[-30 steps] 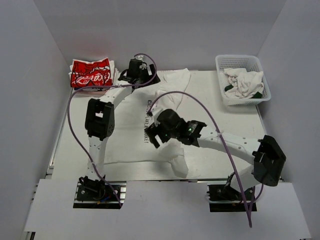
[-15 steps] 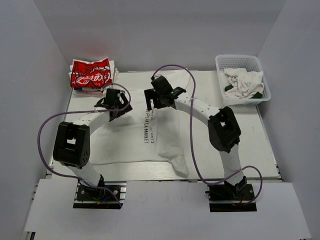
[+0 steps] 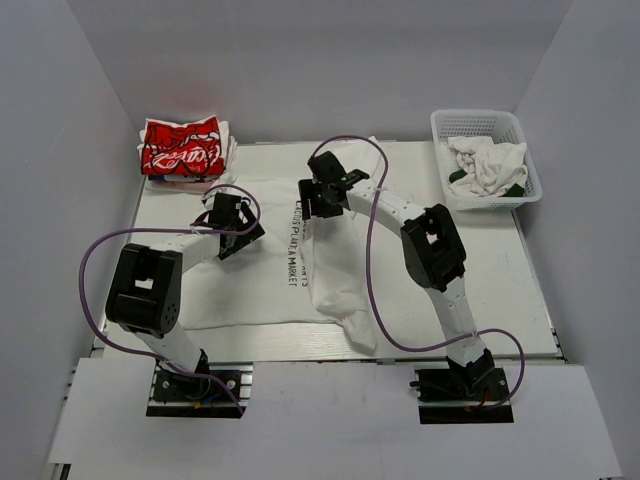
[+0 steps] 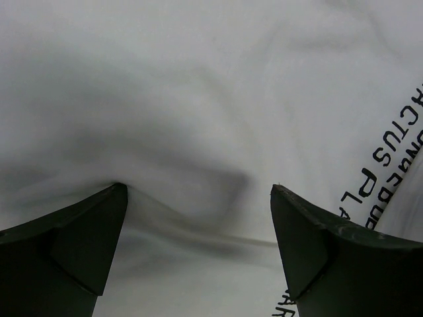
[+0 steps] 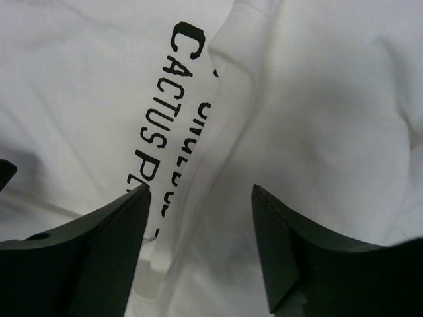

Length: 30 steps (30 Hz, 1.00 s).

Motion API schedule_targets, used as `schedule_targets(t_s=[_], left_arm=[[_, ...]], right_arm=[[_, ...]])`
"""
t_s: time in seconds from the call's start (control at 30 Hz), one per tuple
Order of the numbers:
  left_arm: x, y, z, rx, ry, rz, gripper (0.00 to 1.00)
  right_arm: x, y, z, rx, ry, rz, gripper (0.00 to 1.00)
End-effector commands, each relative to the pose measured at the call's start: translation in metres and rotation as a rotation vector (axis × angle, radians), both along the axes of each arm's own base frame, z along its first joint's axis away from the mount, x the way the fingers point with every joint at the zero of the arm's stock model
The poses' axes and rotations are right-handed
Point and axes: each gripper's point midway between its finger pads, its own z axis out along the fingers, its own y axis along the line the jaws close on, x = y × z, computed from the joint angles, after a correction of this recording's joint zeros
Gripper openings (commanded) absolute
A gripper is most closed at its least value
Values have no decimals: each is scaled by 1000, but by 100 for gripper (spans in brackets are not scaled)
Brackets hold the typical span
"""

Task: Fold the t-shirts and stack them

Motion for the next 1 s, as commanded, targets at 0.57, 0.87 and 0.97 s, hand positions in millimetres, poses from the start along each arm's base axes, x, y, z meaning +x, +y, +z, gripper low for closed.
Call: schedule_targets(t_s=[0.57, 0.87, 0.97], left_arm=[[-9, -2, -6, -12, 13, -24, 100], [-9, -4, -2, -15, 6, -37, 100], [-11, -7, -5, -32, 9, -50, 100]], right_arm=[[-8, 9, 3, 61, 53, 18, 35], [-5, -23, 24, -23, -42, -32, 45], [-7, -27, 25, -33, -47, -14, 52]])
